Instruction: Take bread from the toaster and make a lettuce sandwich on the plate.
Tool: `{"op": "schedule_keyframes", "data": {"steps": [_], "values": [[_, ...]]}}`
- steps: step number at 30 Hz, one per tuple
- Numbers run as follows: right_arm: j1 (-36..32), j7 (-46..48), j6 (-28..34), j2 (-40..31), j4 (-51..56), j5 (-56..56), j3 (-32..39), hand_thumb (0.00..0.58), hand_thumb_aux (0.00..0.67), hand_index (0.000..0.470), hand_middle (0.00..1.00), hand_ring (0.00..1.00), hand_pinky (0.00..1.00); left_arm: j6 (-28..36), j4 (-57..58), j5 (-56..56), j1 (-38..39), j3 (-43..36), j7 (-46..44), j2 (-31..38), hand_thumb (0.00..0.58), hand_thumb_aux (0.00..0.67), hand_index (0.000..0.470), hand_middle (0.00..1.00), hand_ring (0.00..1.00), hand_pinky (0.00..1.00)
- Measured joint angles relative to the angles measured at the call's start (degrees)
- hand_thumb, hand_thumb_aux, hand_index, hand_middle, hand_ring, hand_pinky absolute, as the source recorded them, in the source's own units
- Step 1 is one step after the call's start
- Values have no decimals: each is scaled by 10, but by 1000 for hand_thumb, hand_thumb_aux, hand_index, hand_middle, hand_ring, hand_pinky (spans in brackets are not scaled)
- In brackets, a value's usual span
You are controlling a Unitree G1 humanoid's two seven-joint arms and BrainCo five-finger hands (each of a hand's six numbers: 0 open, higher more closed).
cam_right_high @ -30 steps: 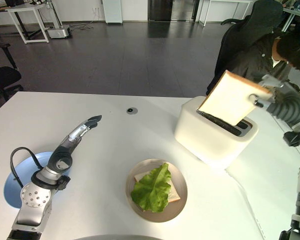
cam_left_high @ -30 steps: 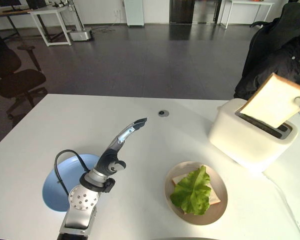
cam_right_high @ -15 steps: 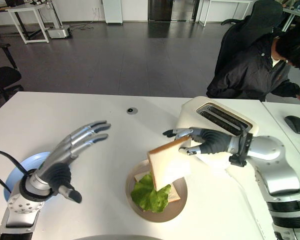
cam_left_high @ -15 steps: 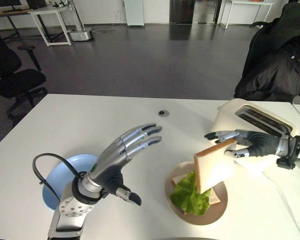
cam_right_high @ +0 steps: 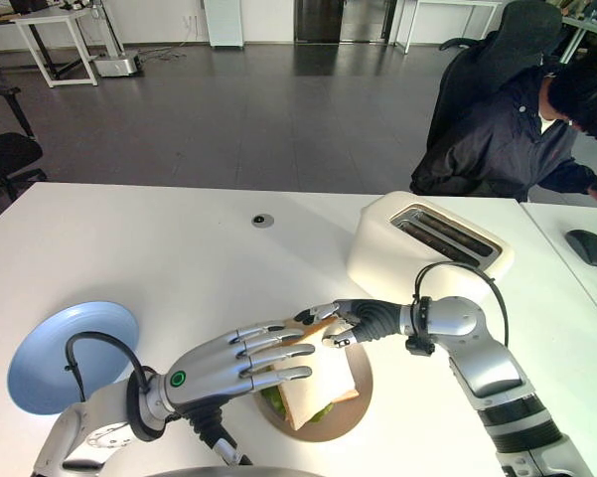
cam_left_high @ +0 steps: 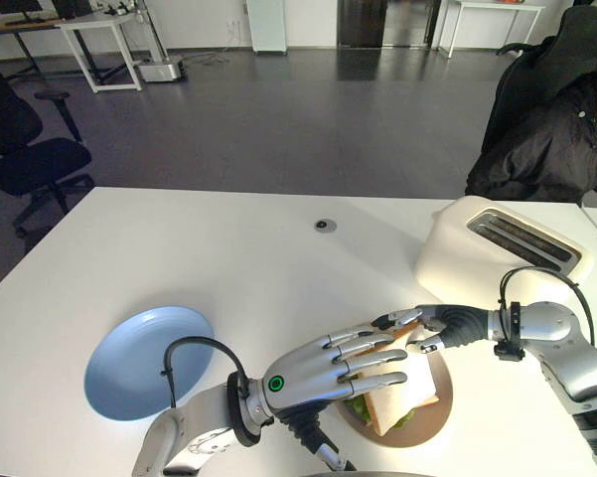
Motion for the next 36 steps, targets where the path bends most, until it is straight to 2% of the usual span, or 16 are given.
{"op": "schedule_keyframes", "data": {"steps": [8,13,15,16,17,18,20,22,24,26,31,33,36], "values": [[-19,-19,-29,18,44,-63,27,580,670,470,0,0,0,24,10,100,-1,-31,42,28,0,0,0,0,0,0],[-22,-20,-39,24,55,-84,36,579,646,453,0,0,0,54,92,171,-59,-88,56,51,0,0,0,0,0,0],[-22,-22,-39,25,59,-90,36,571,586,411,0,0,0,63,122,173,-82,-108,60,52,0,0,0,0,0,0],[-22,-24,-39,25,60,-97,36,548,512,359,0,0,0,69,141,172,-97,-122,62,53,0,0,0,0,0,0],[-22,-26,-39,26,61,-99,36,417,315,221,0,0,0,71,151,166,-106,-129,62,54,0,0,0,0,0,0],[-22,-29,-41,26,64,-103,35,0,0,0,0,0,0,75,168,157,-118,-140,62,54,0,0,0,0,0,0],[-22,-59,-46,46,67,-106,28,0,0,0,0,0,0,85,180,130,-123,-146,60,59,31,18,13,0,0,0],[-31,-137,-51,108,81,-104,-7,0,0,0,0,0,0,100,182,103,-128,-150,54,73,0,0,0,0,0,0],[-92,-230,-98,157,89,-83,-72,0,0,0,0,0,0,113,187,89,-127,-163,39,80,0,0,0,0,0,0],[-119,-262,-133,174,79,-64,-110,0,0,0,0,0,0,124,187,76,-129,-170,33,84,0,0,0,0,0,0],[-73,-223,-184,158,50,-34,-124,0,0,0,0,0,0,143,182,39,-138,-175,14,109,0,0,0,0,0,0],[-53,-189,-209,132,33,-27,-130,0,0,0,0,0,0,160,173,18,-137,-160,0,123,0,0,0,0,0,0],[14,-118,-259,68,-4,-6,-146,0,0,0,0,0,0,203,149,-31,-131,-117,-35,147,0,0,0,0,0,0]]}}
